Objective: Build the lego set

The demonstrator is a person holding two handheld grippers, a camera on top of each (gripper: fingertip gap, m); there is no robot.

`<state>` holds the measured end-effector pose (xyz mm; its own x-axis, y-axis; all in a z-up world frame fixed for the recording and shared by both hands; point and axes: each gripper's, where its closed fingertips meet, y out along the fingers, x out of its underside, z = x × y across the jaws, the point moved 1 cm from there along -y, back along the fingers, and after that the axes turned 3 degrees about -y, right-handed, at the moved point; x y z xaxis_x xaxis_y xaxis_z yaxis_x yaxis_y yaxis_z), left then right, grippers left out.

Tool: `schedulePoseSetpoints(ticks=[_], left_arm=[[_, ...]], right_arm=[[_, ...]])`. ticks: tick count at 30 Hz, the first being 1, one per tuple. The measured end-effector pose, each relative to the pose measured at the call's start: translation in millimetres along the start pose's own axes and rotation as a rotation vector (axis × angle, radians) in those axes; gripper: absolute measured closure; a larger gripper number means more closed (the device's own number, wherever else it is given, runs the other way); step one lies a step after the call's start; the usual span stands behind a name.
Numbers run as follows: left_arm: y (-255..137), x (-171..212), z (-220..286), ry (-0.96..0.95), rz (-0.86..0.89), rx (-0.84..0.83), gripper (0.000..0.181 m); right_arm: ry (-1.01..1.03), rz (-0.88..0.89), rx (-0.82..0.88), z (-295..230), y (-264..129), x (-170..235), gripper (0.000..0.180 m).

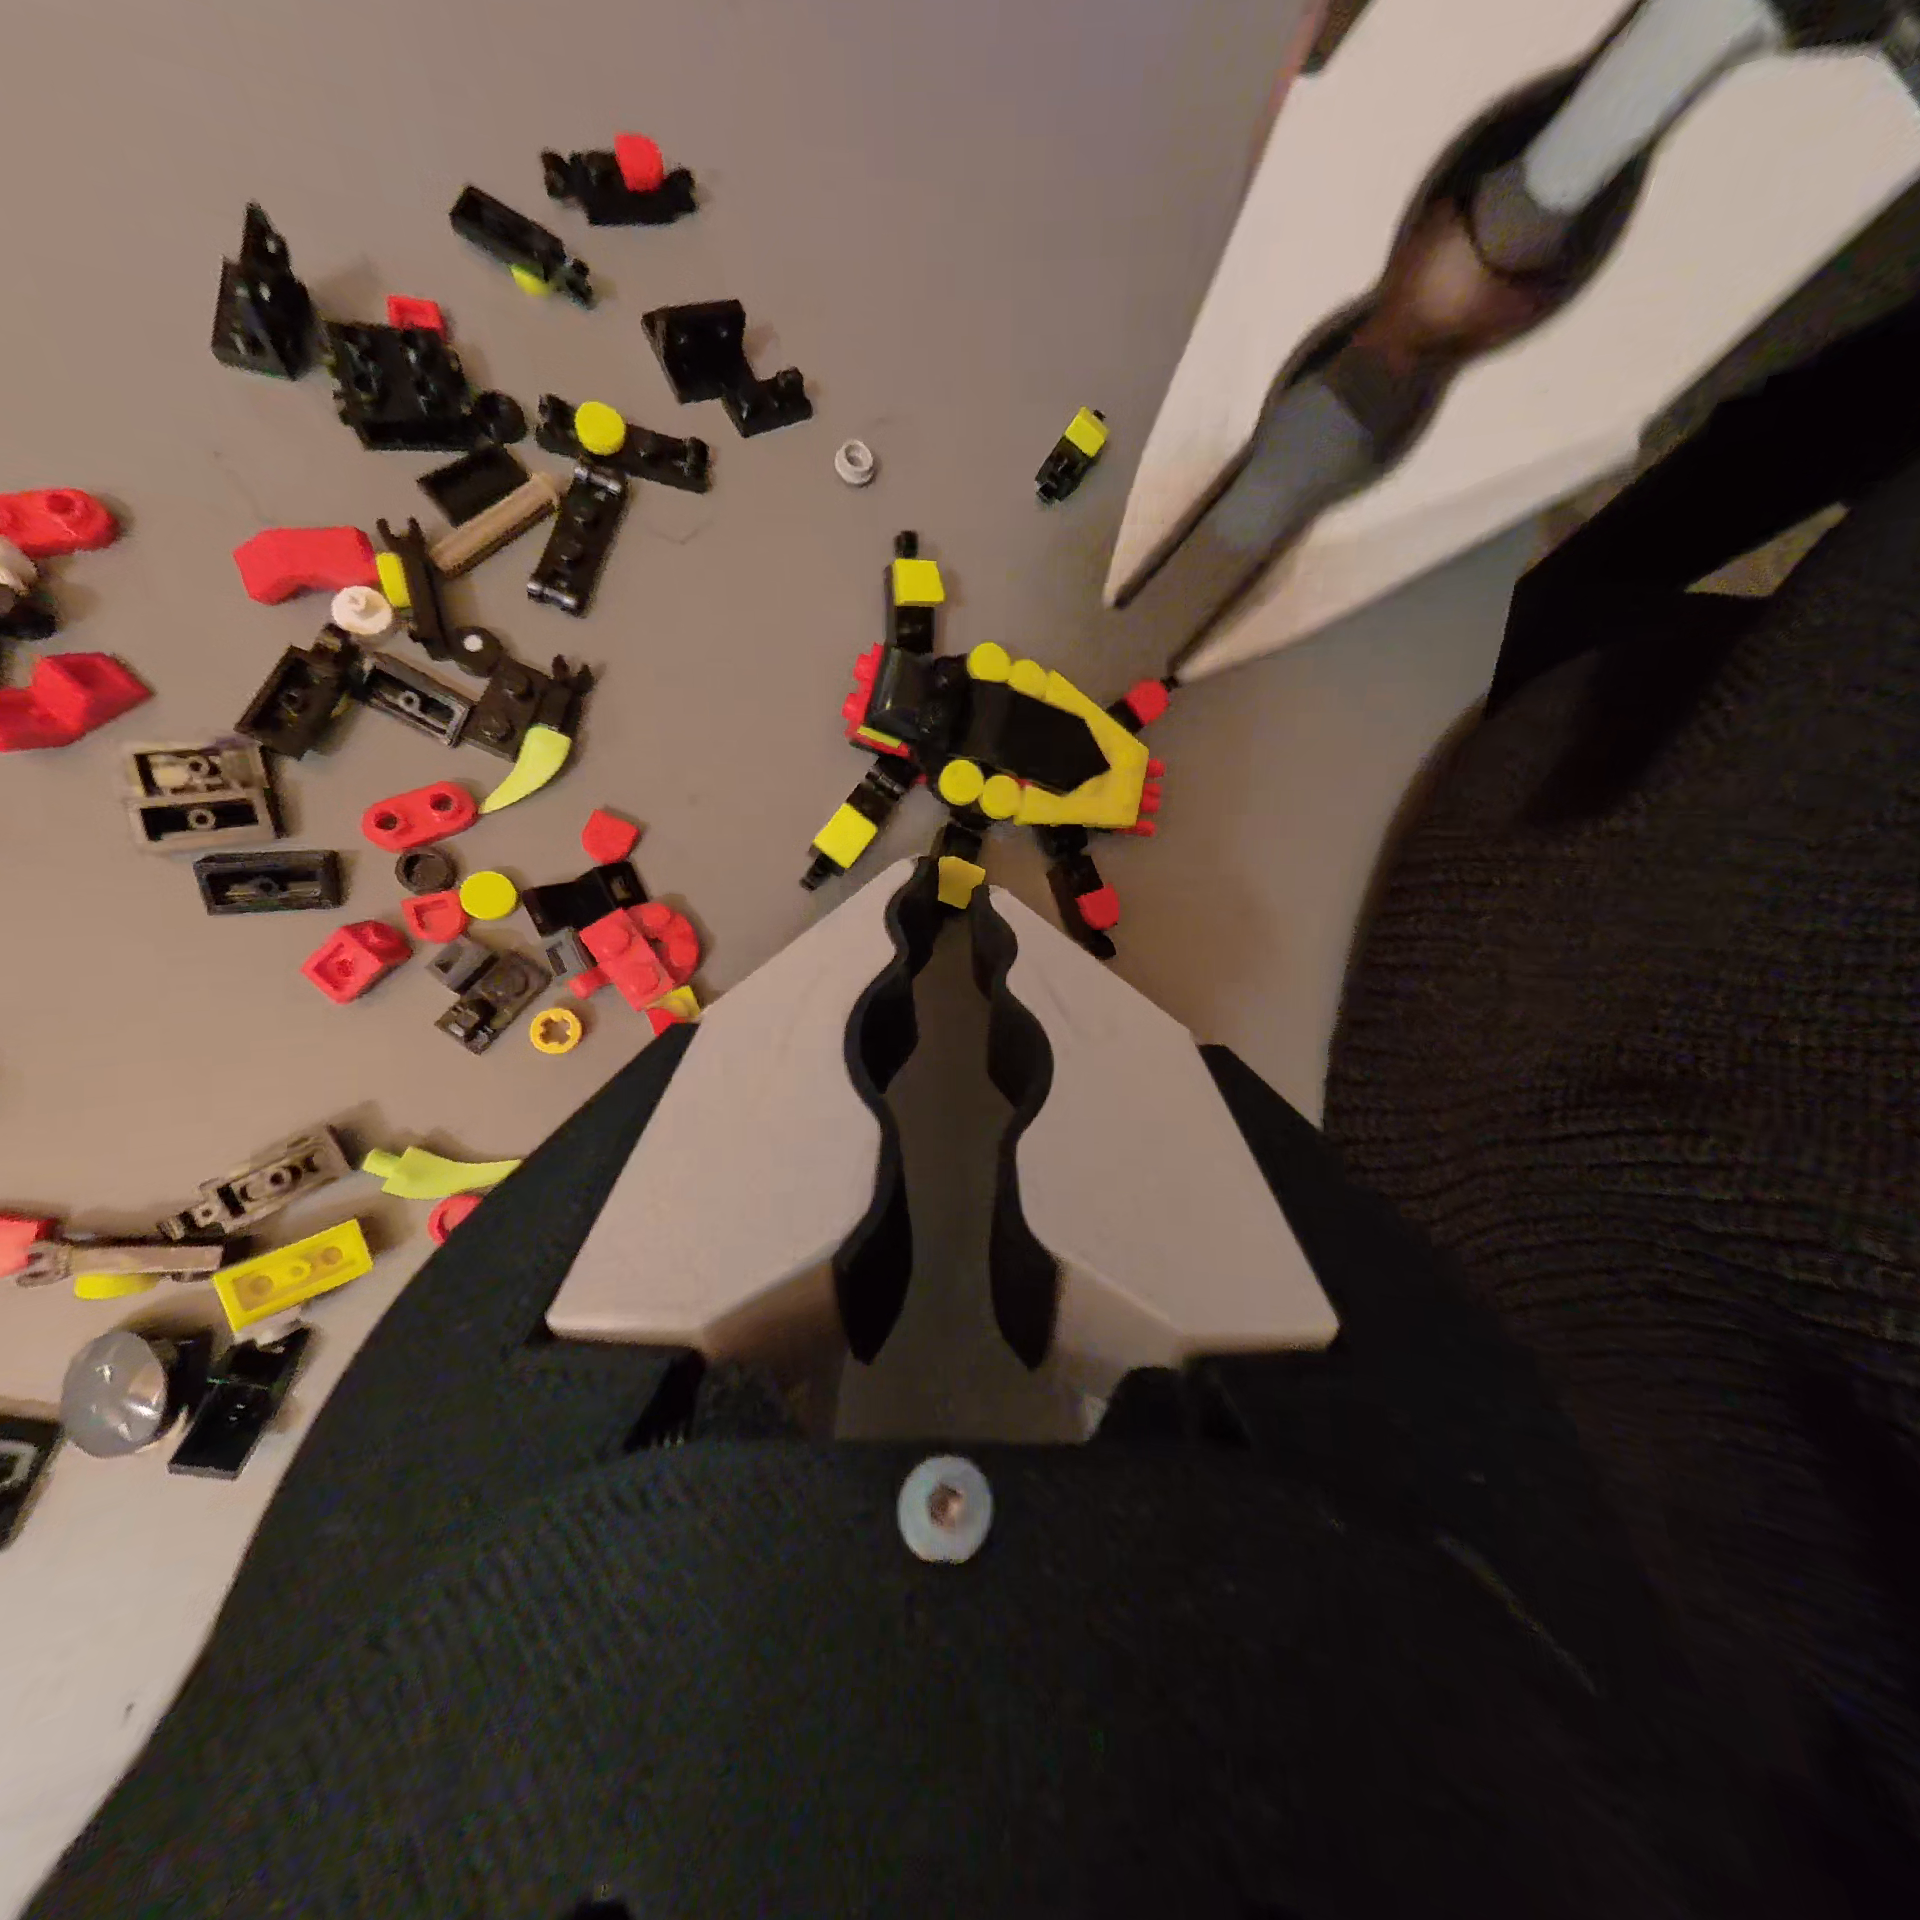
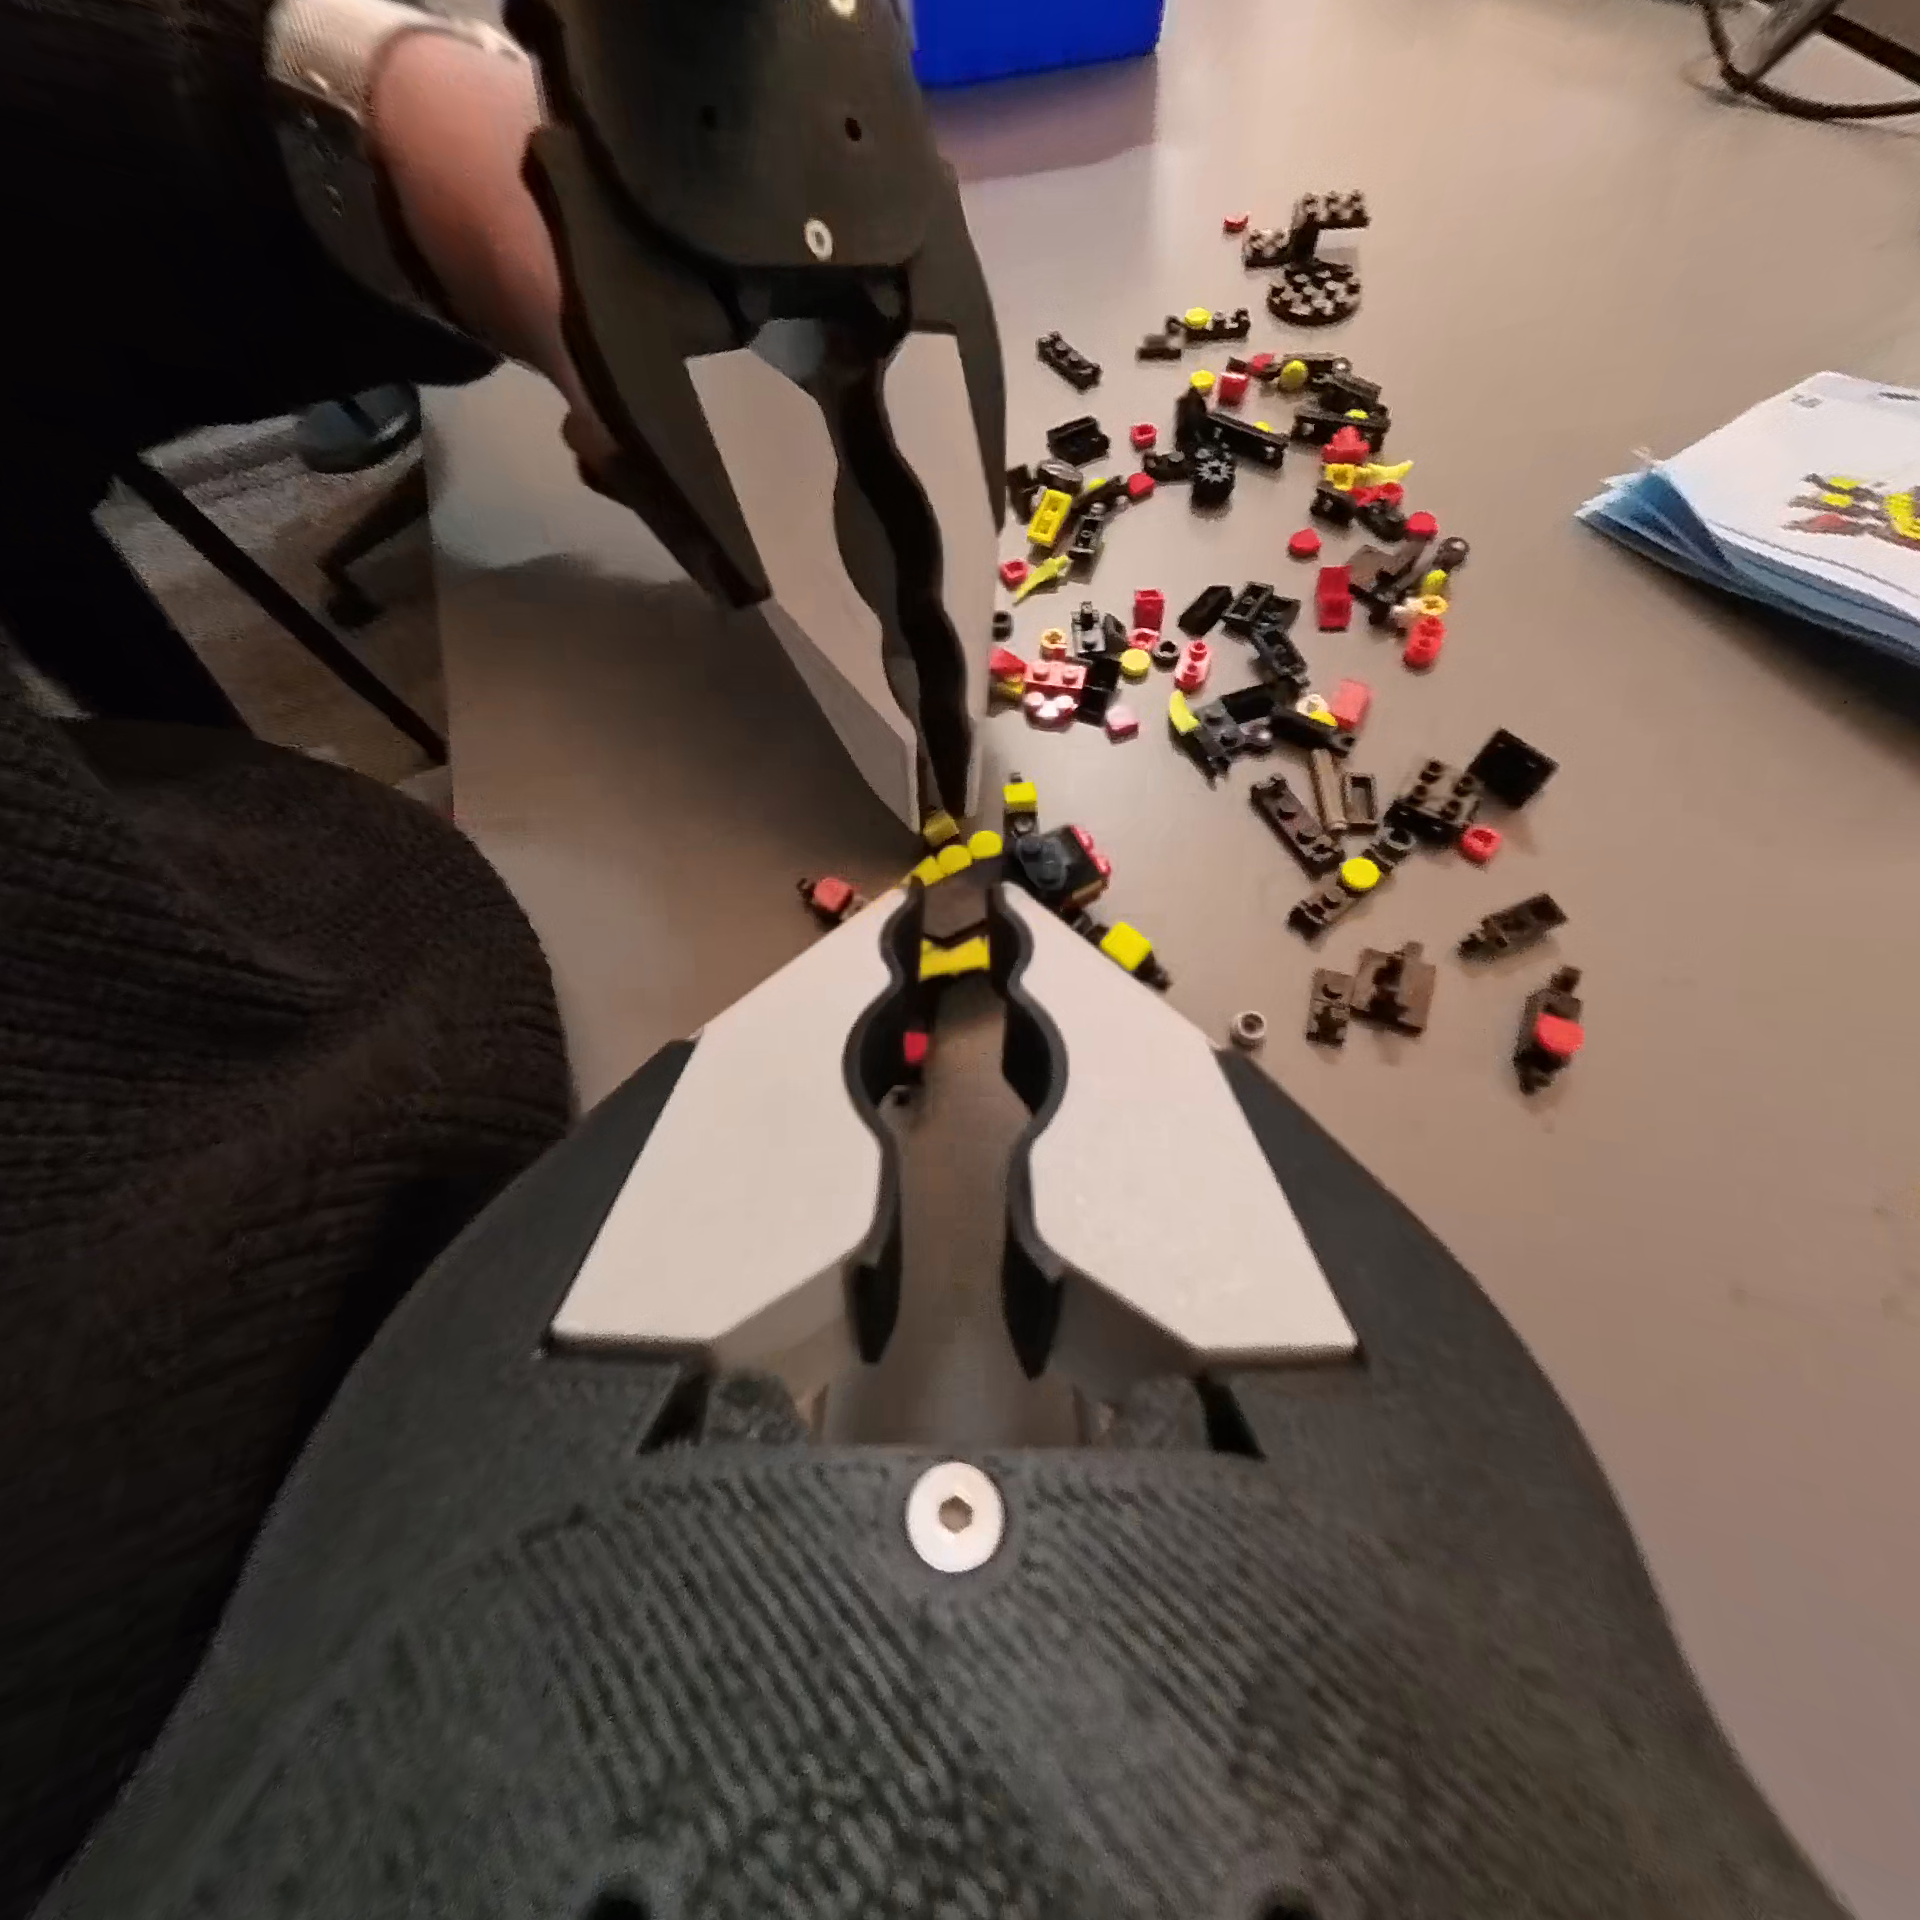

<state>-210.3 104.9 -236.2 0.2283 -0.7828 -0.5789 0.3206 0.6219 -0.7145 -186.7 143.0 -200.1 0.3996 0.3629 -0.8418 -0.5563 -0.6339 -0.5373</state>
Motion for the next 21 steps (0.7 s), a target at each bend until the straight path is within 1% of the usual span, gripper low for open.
schedulePoseSetpoints(ticks=[1, 3, 6, 10, 16, 21], left_arm=[[0.5, -1.2, -1.3, -0.030, -0.017, 0.003, 0.176], [2.3, -3.1, -1.3, -0.080, -0.049, 0.021, 0.177], [3.7, -4.0, -0.7, -0.080, -0.076, 0.033, 0.177], [3.8, -3.9, -0.8, -0.089, -0.111, 0.034, 0.178], [4.0, -3.9, -0.9, -0.087, -0.173, 0.024, 0.178], [4.9, -7.0, -2.0, -0.080, -0.180, 0.013, 0.179]], right_arm=[[0.006, -0.021, 0.044, 3.9, 3.3, 1.3, 0.170], [0.020, -0.066, 0.113, 11.3, 9.2, 5.9, 0.171], [0.057, -0.090, 0.075, 6.6, 16.8, 8.4, 0.173], [0.104, -0.098, 0.024, 1.2, 21.1, 10.4, 0.180], [0.045, -0.121, 0.052, 0.6, 21.3, 10.9, 0.180], [0.030, -0.117, 0.055, 0.2, 20.8, 11.2, 0.180]])
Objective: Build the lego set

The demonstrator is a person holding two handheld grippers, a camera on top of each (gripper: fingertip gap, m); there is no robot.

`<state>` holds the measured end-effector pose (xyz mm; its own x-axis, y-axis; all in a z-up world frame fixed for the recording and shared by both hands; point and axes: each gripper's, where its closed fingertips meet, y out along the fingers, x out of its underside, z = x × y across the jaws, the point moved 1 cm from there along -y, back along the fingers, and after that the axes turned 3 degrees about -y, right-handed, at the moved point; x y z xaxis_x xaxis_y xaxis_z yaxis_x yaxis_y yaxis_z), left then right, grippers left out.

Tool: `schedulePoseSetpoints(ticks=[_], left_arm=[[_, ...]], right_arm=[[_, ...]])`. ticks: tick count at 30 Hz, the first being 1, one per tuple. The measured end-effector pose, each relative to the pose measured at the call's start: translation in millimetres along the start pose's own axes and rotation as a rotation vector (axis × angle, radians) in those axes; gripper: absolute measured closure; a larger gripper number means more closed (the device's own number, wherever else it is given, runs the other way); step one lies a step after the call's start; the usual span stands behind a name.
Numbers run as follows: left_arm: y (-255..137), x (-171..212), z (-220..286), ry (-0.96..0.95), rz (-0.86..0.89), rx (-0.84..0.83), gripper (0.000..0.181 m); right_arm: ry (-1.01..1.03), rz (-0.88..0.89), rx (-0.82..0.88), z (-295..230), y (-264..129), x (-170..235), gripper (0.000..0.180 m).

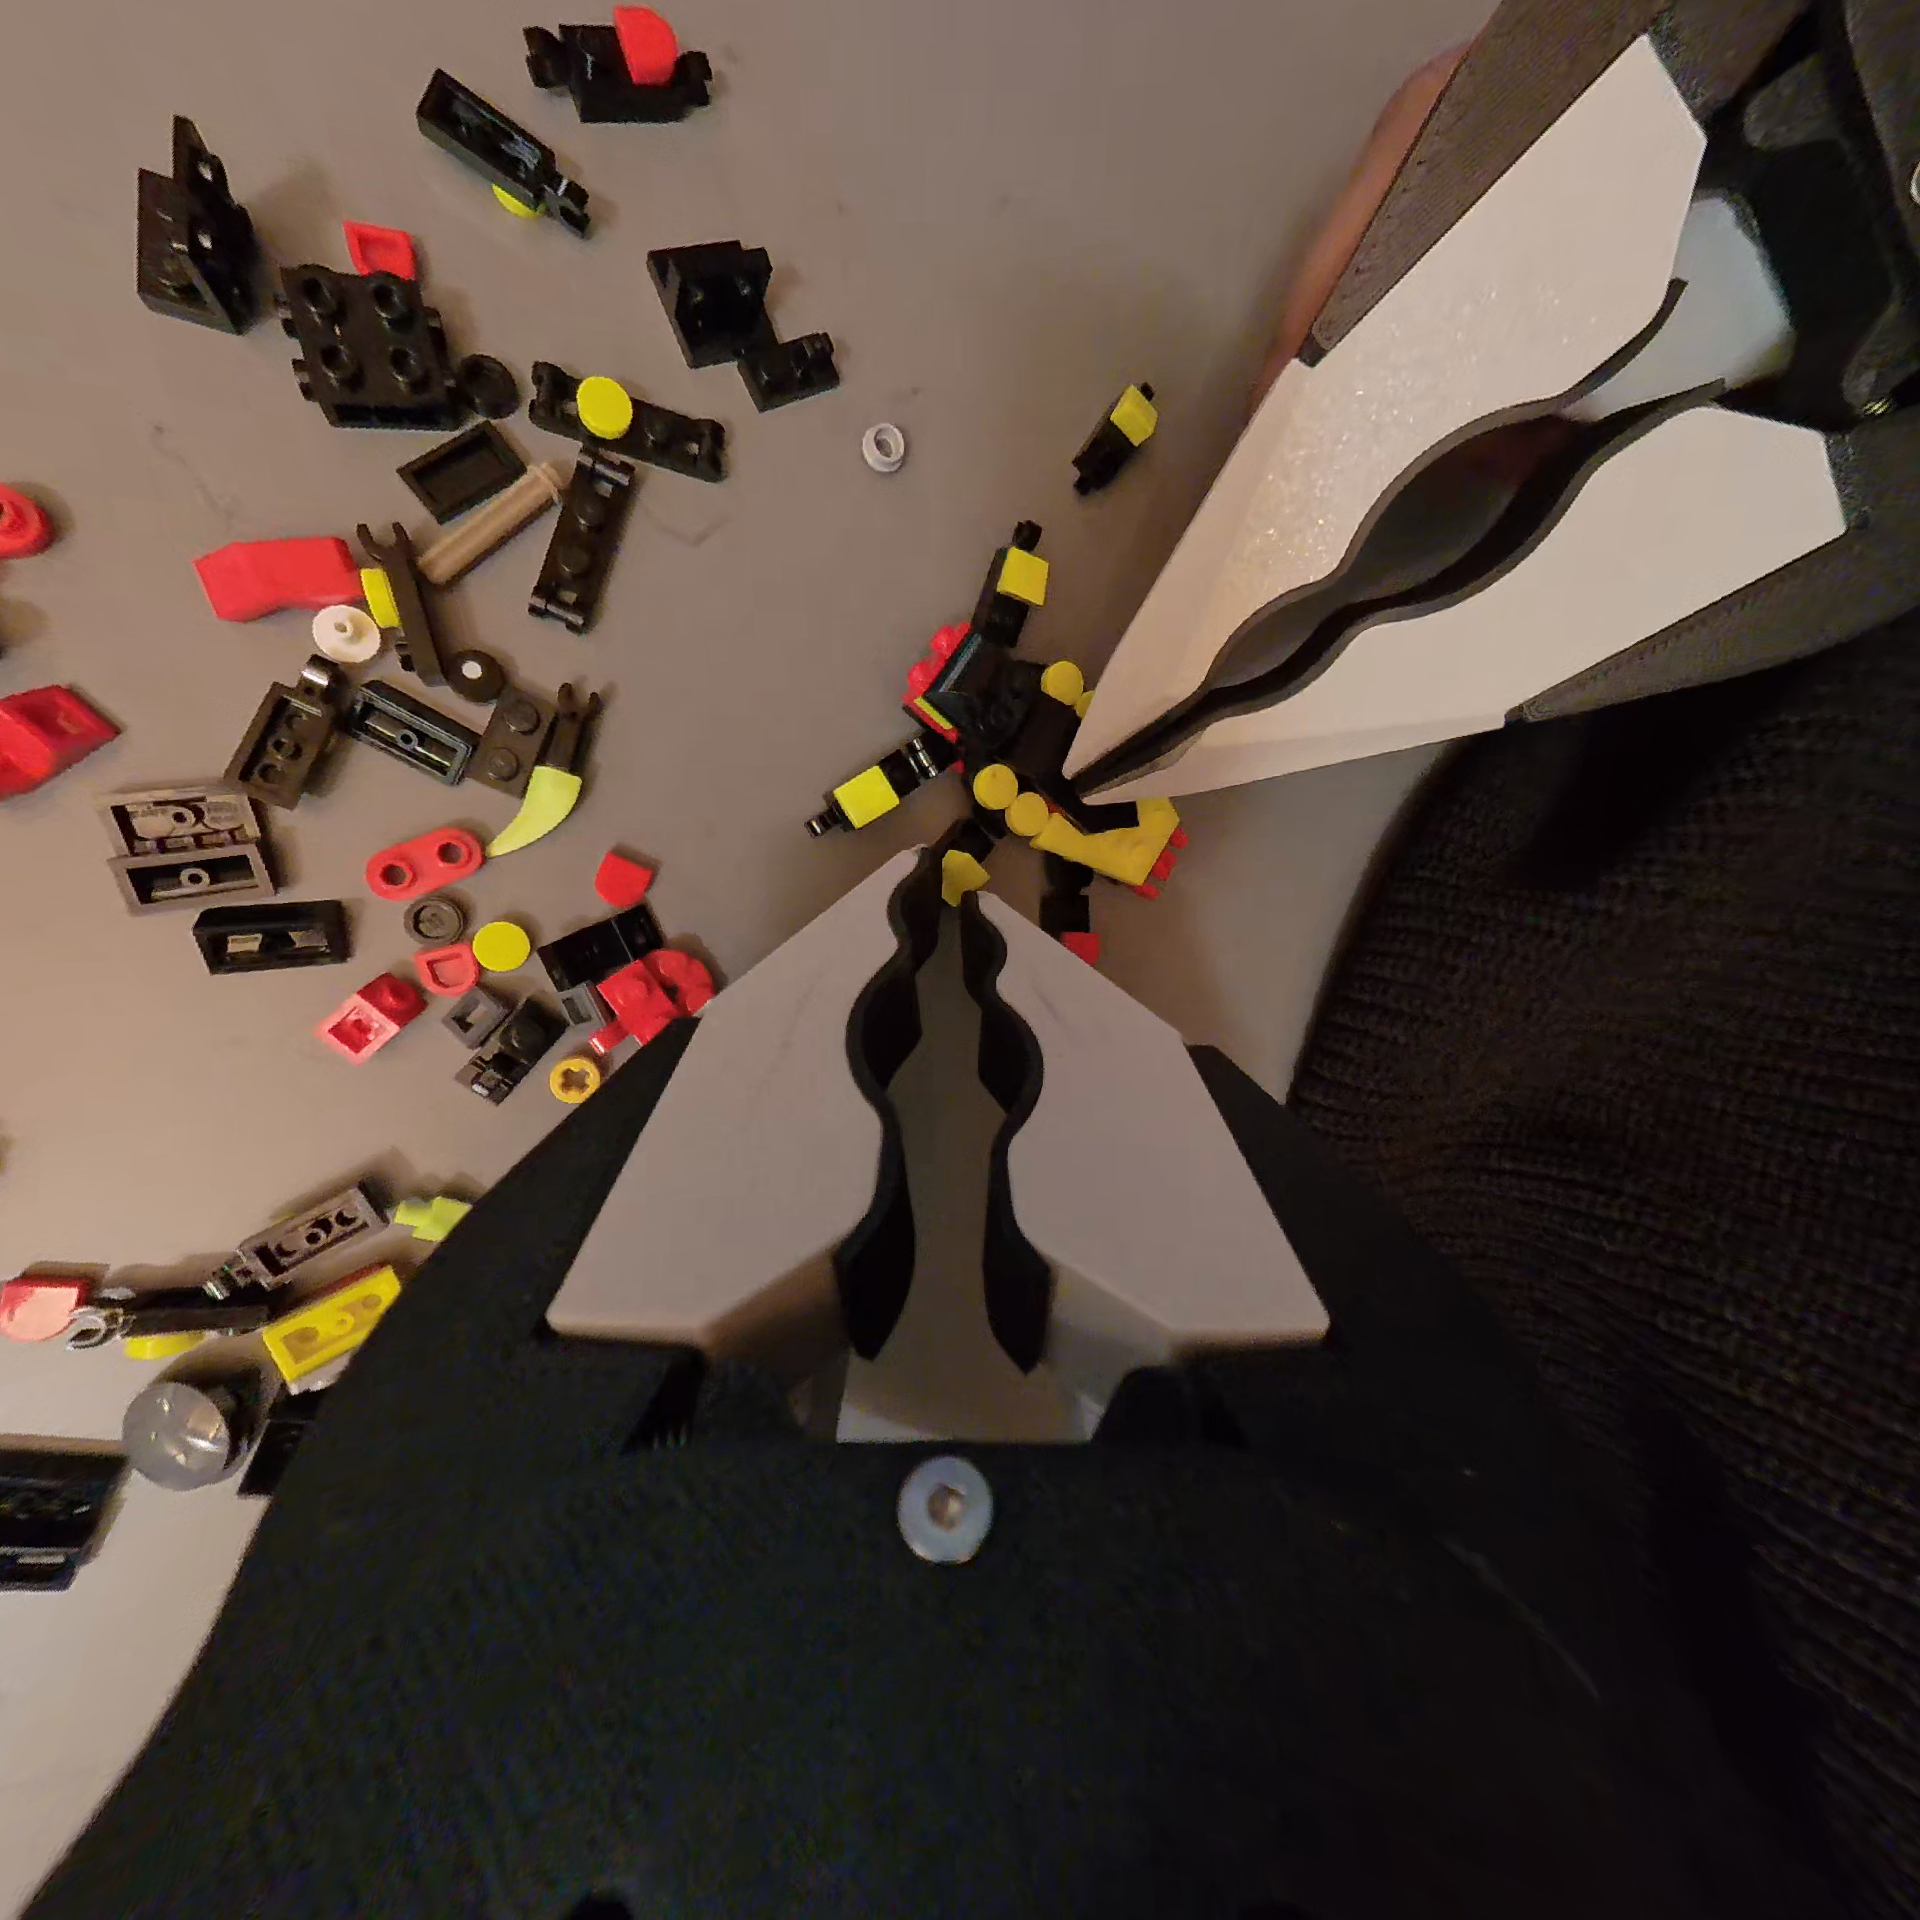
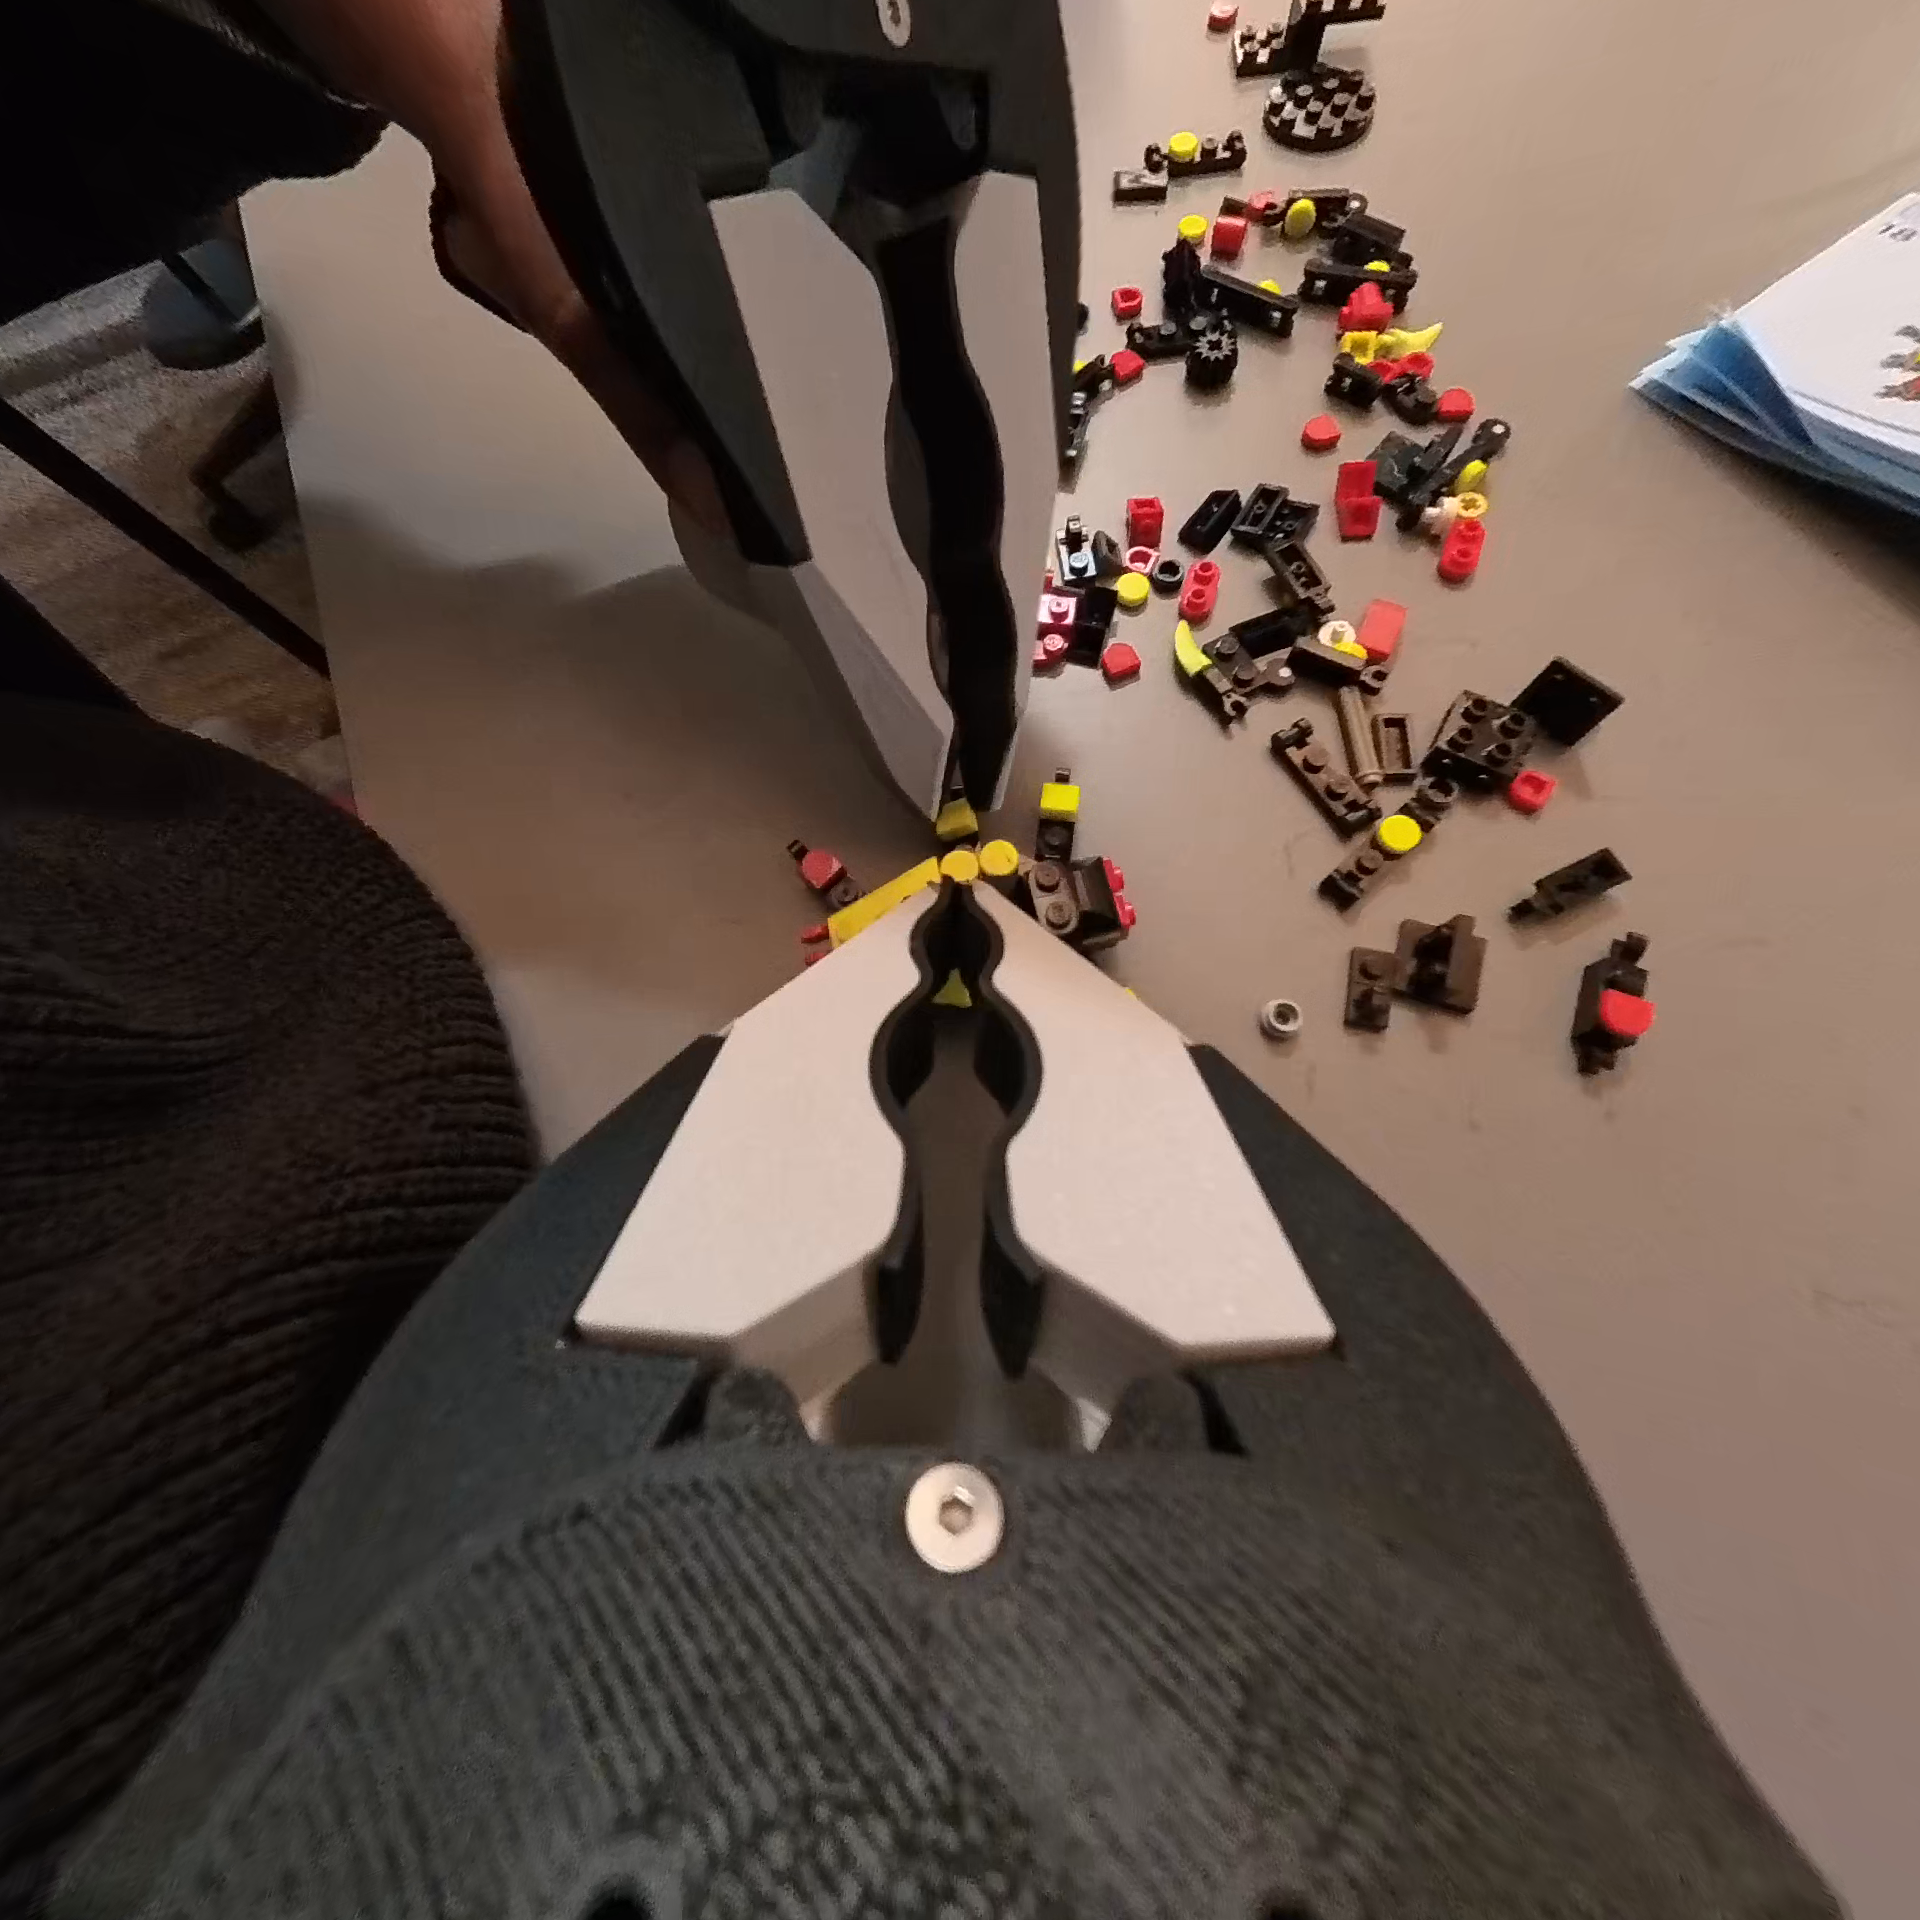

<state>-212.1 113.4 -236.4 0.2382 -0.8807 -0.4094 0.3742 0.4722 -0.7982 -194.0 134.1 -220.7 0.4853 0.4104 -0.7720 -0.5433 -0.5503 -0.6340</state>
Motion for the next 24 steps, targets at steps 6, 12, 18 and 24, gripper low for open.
schedulePoseSetpoints(ticks=[6, 12, 18, 24], left_arm=[[-1.3, -2.1, -0.4, 0.024, 0.040, -0.039, 0.175], [-4.8, -2.8, 1.6, 0.076, 0.062, -0.028, 0.171], [-9.5, -0.8, -13.6, 0.043, 0.070, -0.085, 0.173], [-20.8, -14.2, -36.6, 0.066, 0.175, -0.219, 0.175]], right_arm=[[0.002, 0.010, -0.008, 0.4, -0.1, 0.0, 0.180], [0.004, 0.010, -0.012, 0.3, -0.3, 0.2, 0.180], [-0.001, 0.011, -0.012, 0.2, -0.5, 0.5, 0.180], [0.001, 0.015, -0.018, 0.2, -0.5, 0.6, 0.180]])
